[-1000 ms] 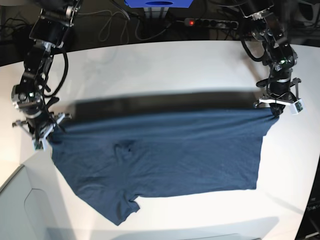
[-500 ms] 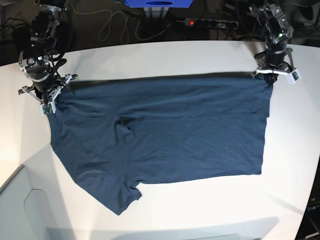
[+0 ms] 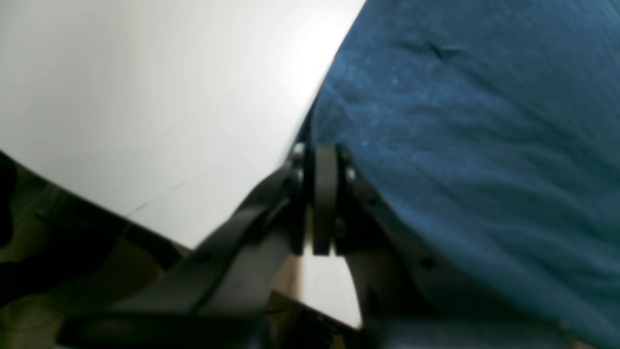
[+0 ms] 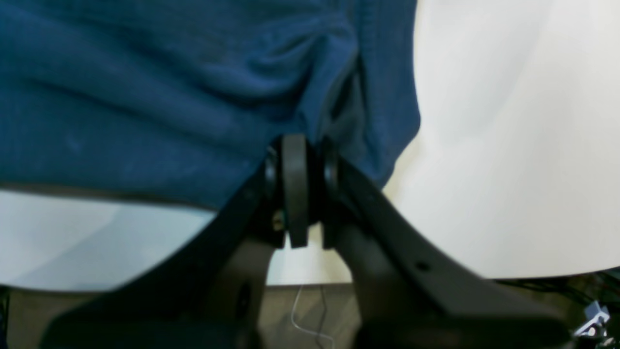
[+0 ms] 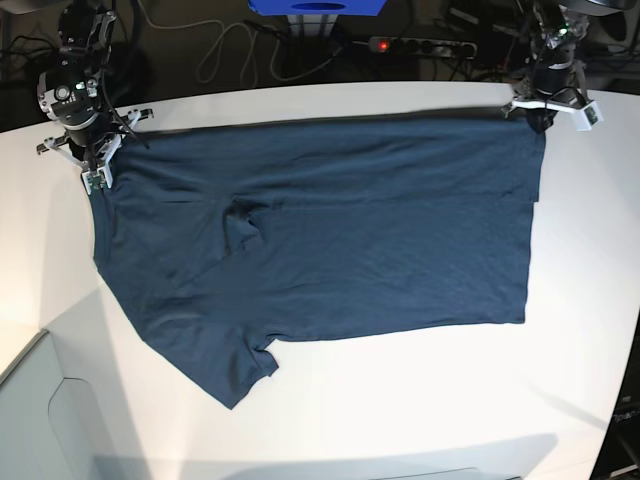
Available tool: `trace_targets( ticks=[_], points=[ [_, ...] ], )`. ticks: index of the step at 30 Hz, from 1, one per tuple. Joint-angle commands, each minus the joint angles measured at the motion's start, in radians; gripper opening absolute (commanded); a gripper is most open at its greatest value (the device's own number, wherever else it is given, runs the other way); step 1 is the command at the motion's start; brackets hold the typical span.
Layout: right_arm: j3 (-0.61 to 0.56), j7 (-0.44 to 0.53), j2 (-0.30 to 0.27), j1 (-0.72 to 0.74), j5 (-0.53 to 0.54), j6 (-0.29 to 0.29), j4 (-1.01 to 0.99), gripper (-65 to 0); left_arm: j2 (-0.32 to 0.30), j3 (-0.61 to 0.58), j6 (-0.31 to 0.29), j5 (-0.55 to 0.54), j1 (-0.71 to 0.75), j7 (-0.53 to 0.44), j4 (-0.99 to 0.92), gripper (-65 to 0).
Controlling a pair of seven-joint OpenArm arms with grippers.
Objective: Fold the T-shirt properly
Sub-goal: 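Lower the collar edge onto the table and open both grippers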
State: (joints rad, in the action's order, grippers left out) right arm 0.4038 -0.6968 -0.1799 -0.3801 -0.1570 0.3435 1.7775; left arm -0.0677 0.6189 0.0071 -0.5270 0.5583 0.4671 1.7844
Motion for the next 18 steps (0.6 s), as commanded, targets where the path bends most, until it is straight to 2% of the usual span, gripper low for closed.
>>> trace_targets(
  ticks=[1,18],
  points=[
    [0.007,0.012,-0.011,-0.01,0.0,0.001,0.026,-64.9,-0.002,0.006,0.0,0.0,0.013,-0.017,0.03,-65.0],
    [0.008,0.006,-0.008,-0.064,0.0,0.001,0.04,-64.8,-0.004,0.008,0.0,0.003,0.084,-0.017,0.025,-65.0]
  ],
)
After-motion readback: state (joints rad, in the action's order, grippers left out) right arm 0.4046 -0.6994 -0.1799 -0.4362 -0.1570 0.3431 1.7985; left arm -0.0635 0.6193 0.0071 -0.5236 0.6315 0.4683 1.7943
